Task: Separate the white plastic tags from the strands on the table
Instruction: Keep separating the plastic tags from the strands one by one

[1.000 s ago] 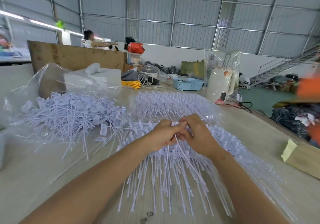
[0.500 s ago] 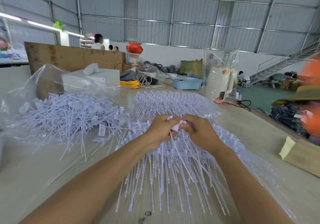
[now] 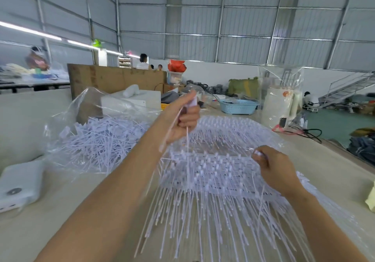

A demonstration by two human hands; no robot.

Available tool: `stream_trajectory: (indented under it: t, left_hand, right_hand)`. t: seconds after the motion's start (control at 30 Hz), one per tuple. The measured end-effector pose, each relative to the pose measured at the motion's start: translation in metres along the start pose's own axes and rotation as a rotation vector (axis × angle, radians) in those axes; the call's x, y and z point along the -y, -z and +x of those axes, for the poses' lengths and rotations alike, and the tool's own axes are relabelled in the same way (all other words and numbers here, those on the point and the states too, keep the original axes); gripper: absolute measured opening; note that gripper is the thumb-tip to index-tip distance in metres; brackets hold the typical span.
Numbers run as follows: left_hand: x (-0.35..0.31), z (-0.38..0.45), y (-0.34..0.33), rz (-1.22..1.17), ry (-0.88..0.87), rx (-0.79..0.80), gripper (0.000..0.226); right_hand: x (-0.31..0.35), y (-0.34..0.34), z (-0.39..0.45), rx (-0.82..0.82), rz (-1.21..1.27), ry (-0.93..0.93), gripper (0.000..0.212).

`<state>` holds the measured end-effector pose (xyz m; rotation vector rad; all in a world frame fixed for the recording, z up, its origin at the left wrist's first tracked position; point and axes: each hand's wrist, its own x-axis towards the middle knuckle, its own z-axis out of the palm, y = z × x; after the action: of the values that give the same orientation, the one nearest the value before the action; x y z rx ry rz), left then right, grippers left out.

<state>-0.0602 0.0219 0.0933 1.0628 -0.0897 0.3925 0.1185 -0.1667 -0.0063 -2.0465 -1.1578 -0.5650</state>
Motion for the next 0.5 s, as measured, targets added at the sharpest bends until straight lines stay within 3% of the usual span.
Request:
stream_trajectory:
  t: [0.07,0.13,0.23,0.37,0.43,0.5]
  left_hand:
    - [-0.024,-0.003,0.024,0.064,-0.061,-0.084,0.025]
    - [-0.038,-0.006,0.052,0.512,-0.043,-0.329,0.030]
    - [-0.050,-0.011,0.092,1.286,0.232,-0.643,0.028]
    - [-0.054,-0.012,0.129,1.726,0.516,-0.606,0.018]
    - [-0.054,-0.008,0.141,1.959,0.502,-0.627,0.020]
    - [-0.052,-0.002,0.152,2.131,0.426,-0.683,0.035]
  right_hand:
    - [0.003,-0.005,0.000,0.039,0.010,0.024,0.015]
    - [0.004,-0.008,0.000,0.068,0.014,0.024,0.014]
    - [0.003,-0.011,0.000,0.093,0.009,0.026,0.016]
    - [0.006,-0.013,0.000,0.109,0.010,0.011,0.016]
    - [0.007,-0.013,0.000,0.103,0.020,0.016,0.016]
    - [0.008,-0.012,0.000,0.095,0.022,0.032,0.016]
